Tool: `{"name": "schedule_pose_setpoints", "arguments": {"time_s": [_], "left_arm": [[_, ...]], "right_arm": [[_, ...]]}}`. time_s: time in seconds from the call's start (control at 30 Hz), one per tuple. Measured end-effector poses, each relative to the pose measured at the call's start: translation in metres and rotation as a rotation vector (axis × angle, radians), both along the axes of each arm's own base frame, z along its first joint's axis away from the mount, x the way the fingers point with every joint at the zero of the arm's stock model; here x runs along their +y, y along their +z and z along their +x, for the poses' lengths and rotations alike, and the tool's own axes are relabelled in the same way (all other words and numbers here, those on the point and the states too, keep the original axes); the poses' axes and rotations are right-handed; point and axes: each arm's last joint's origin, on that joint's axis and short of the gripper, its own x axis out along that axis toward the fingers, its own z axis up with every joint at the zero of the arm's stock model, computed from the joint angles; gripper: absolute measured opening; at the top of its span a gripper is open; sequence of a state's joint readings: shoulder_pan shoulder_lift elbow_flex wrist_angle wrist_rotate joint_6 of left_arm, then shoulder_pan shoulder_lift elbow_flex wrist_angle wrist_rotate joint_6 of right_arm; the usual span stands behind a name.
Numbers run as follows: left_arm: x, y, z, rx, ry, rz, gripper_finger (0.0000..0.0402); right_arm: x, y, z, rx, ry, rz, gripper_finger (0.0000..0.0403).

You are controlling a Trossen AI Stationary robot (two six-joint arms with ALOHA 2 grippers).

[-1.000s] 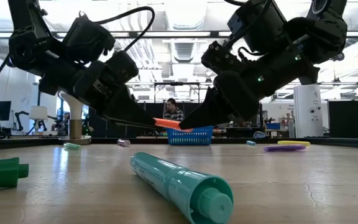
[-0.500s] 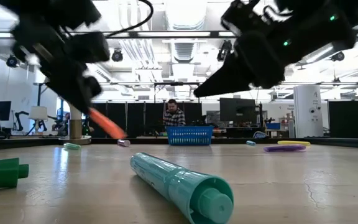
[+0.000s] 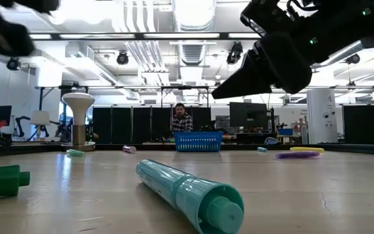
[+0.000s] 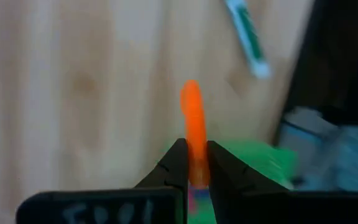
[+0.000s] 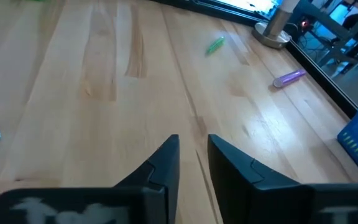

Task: Pick & Place Markers
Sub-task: Put the orange pen into the green bin, then put the violet pen into the green bin

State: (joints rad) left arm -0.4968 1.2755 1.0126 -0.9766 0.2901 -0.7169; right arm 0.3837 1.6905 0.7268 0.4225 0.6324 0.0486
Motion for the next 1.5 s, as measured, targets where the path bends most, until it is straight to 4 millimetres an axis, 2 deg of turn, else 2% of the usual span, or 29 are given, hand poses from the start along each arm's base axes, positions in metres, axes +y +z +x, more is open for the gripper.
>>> {"name": "schedule_pose_setpoints", "arguments": {"time_s": [0.17, 0.33, 0.67, 0.8, 0.93, 1.2, 1.33, 1.5], "left_arm": [[-0.022, 0.012, -0.006, 0.144, 0.049, -0.154, 0.0035], [-0.033, 0.011, -0.019, 0.327, 0.103, -0.238, 0.0035], [-0.034, -0.030, -0.038, 0.473, 0.097, -0.169, 0.0035], [-0.038, -0.038, -0.035, 0.428, 0.096, -0.219, 0.0042], [-0.041, -0.041, -0.036, 0.473, 0.172, -0.215, 0.0064], [-0.047, -0.038, -0.041, 0.549, 0.192, -0.240, 0.0101], [-0.051, -0.026, -0.039, 0.563, 0.141, -0.303, 0.0100], [-0.051, -0.013, -0.032, 0.439, 0.047, -0.340, 0.0081]], "right_arm": [[0.000, -0.001, -0.001, 0.003, 0.000, -0.002, 0.0057], [0.000, -0.001, -0.001, 0.004, 0.001, -0.002, 0.0052], [0.000, -0.001, -0.001, 0.006, 0.004, -0.009, 0.0054], [0.000, -0.001, -0.001, 0.008, 0.005, -0.011, 0.0054], [0.000, -0.001, -0.001, 0.011, 0.010, -0.021, 0.0054], [-0.001, -0.003, -0.002, 0.015, 0.010, -0.023, 0.0054], [-0.001, -0.004, -0.003, 0.020, 0.008, -0.020, 0.0054], [-0.001, -0.005, -0.004, 0.020, 0.003, -0.012, 0.0054]]}}
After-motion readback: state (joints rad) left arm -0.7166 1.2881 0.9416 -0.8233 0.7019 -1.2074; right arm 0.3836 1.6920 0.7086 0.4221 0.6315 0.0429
